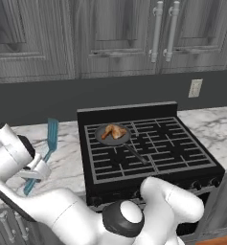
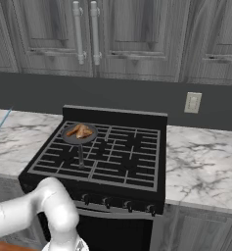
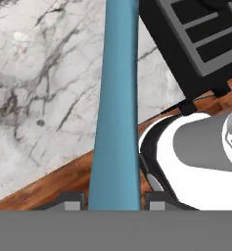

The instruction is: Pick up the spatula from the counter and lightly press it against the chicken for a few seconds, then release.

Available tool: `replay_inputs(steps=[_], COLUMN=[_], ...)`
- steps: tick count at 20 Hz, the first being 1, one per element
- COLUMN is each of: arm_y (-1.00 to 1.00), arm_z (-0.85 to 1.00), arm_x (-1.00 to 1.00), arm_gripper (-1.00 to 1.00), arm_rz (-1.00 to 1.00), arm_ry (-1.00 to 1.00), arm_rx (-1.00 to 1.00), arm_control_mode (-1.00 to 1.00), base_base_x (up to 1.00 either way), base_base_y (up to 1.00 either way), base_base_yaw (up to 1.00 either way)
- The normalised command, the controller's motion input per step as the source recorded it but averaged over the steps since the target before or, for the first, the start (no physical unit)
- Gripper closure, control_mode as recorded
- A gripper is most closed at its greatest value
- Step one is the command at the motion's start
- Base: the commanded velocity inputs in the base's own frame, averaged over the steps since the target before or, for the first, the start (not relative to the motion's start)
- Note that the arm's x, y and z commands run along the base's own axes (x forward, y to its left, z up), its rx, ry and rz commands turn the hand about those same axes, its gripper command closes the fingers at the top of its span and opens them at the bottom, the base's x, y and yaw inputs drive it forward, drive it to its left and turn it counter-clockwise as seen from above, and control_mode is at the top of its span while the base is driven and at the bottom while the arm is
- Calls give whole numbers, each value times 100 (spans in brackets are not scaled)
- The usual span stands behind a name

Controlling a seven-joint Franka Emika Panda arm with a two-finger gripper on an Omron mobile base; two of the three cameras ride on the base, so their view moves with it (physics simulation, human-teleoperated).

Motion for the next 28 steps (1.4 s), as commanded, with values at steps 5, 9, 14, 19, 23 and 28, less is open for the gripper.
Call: replay_inputs(steps=[5, 9, 14, 19, 23, 28], arm_y=[-47, -44, -41, -40, -31, -17], arm_z=[30, 24, 11, 4, 10, 16], arm_x=[-30, -22, -5, 0, 0, 0], arm_gripper=[100, 100, 100, 100, 100, 100], arm_rz=[1, 0, 0, 0, 0, 0], arm_ry=[-5, 0, 0, 0, 2, 10], arm_rx=[11, 15, 19, 19, 17, 6], arm_control_mode=[-100, -100, -100, -100, -100, -100], base_base_x=[0, 0, 0, 0, 0, 0], base_base_y=[0, 0, 0, 0, 0, 0], base_base_yaw=[0, 0, 0, 0, 0, 0])
